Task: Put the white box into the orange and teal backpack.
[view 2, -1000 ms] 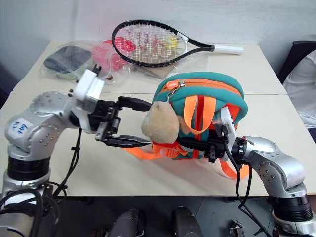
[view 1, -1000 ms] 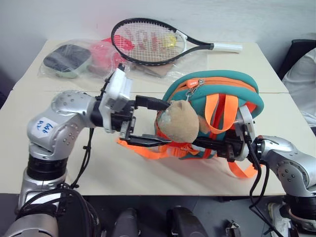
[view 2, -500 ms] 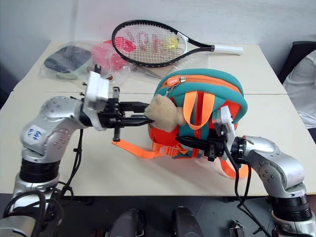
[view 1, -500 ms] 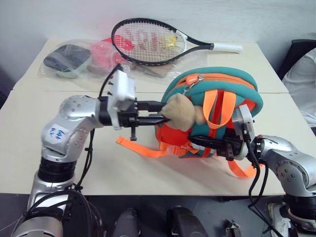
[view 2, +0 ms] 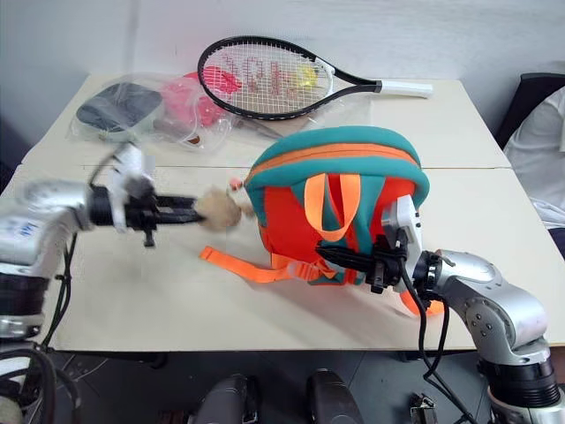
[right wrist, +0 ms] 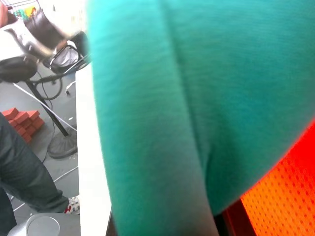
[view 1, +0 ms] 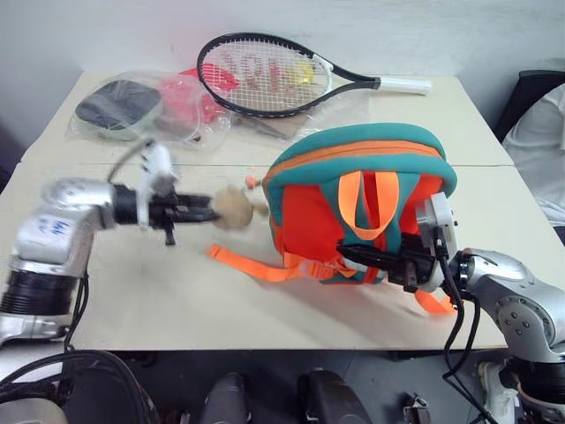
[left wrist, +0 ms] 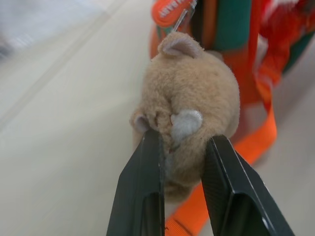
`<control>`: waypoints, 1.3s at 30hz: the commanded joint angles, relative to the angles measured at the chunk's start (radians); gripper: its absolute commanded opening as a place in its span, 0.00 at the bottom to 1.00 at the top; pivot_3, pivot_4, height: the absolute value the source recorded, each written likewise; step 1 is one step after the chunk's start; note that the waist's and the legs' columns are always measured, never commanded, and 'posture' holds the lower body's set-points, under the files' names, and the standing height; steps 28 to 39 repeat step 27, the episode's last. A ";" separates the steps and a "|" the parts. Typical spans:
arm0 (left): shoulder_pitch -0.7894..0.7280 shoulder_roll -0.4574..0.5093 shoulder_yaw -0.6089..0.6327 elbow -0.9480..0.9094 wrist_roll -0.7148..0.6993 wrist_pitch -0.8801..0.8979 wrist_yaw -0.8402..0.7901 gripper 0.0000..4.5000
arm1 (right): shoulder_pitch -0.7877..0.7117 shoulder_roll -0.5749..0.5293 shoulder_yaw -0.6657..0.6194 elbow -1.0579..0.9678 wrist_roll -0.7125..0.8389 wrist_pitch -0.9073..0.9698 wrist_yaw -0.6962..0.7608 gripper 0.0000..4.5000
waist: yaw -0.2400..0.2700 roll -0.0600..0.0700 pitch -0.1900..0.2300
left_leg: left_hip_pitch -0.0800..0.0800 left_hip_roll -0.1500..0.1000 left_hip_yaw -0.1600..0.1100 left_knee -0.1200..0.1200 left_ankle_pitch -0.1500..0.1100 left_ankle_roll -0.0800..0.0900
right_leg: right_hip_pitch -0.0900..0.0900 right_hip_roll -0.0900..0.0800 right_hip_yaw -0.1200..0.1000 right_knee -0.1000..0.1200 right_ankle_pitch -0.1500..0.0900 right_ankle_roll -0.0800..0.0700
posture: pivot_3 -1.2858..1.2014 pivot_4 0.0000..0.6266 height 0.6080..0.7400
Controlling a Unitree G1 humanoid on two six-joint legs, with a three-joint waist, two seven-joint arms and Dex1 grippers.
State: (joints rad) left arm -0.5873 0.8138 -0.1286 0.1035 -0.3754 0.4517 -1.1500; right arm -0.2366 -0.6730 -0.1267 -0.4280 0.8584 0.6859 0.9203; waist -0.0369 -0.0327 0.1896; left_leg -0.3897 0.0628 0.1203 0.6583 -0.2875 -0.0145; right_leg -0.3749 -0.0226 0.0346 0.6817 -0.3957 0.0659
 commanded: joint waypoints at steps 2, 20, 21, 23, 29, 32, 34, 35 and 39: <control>0.042 -0.094 -0.029 0.027 0.062 -0.044 0.069 0.15 | 0.004 0.014 -0.030 -0.033 0.025 -0.015 -0.018 0.00 | 0.005 -0.001 -0.001 | 0.000 0.000 0.000 0.001 0.000 0.000 | 0.000 0.000 0.000 0.000 0.000 0.000 | 0.52 0.24 1.00; 0.865 0.161 0.678 -0.249 -0.088 -0.137 -0.133 1.00 | 0.324 -0.286 -0.381 0.389 -0.293 -0.503 0.355 0.99 | -0.017 0.000 -0.001 | 0.001 -0.002 0.000 -0.008 -0.002 0.003 | 0.004 -0.003 -0.002 -0.012 0.000 0.000 | 0.52 0.24 1.00; 0.889 0.153 0.701 -0.245 -0.092 -0.146 -0.134 1.00 | 0.313 -0.299 -0.378 0.453 -0.316 -0.555 0.385 0.99 | -0.016 0.000 -0.001 | 0.002 -0.002 0.000 -0.008 -0.002 0.003 | 0.005 -0.003 -0.002 -0.014 0.000 0.000 | 0.52 0.24 1.00; 0.894 0.133 0.729 -0.234 -0.073 -0.186 -0.096 1.00 | 0.258 -0.318 -0.353 0.600 -0.364 -0.674 0.444 0.99 | -0.016 0.000 -0.001 | 0.006 -0.002 0.000 -0.009 -0.003 0.006 | 0.010 -0.003 -0.002 -0.016 0.000 0.000 | 0.52 0.24 1.00; 0.876 0.124 0.720 -0.243 -0.067 -0.204 -0.067 1.00 | 0.169 -0.305 -0.296 0.735 -0.416 -0.831 0.519 0.99 | -0.020 0.003 0.000 | 0.025 -0.001 0.000 -0.013 -0.007 0.010 | 0.029 -0.003 -0.003 -0.022 0.000 -0.003 | 0.52 0.24 1.00; 0.876 0.124 0.720 -0.243 -0.067 -0.204 -0.067 1.00 | 0.169 -0.305 -0.296 0.735 -0.416 -0.831 0.519 0.99 | -0.020 0.003 0.000 | 0.025 -0.001 0.000 -0.013 -0.007 0.010 | 0.029 -0.003 -0.003 -0.022 0.000 -0.003 | 0.52 0.24 1.00; 0.876 0.124 0.720 -0.243 -0.067 -0.204 -0.067 1.00 | 0.169 -0.305 -0.296 0.735 -0.416 -0.831 0.519 0.99 | -0.020 0.003 0.000 | 0.025 -0.001 0.000 -0.013 -0.007 0.010 | 0.029 -0.003 -0.003 -0.022 0.000 -0.003 | 0.52 0.24 1.00; 0.876 0.124 0.720 -0.243 -0.067 -0.204 -0.067 1.00 | 0.169 -0.305 -0.296 0.735 -0.416 -0.831 0.519 0.99 | -0.020 0.003 0.000 | 0.025 -0.001 0.000 -0.013 -0.007 0.010 | 0.029 -0.003 -0.003 -0.022 0.000 -0.003 | 0.52 0.24 1.00; 0.876 0.124 0.720 -0.243 -0.067 -0.204 -0.067 1.00 | 0.169 -0.305 -0.296 0.735 -0.416 -0.831 0.519 0.99 | -0.020 0.003 0.000 | 0.025 -0.001 0.000 -0.013 -0.007 0.010 | 0.029 -0.003 -0.003 -0.022 0.000 -0.003 | 0.52 0.24 1.00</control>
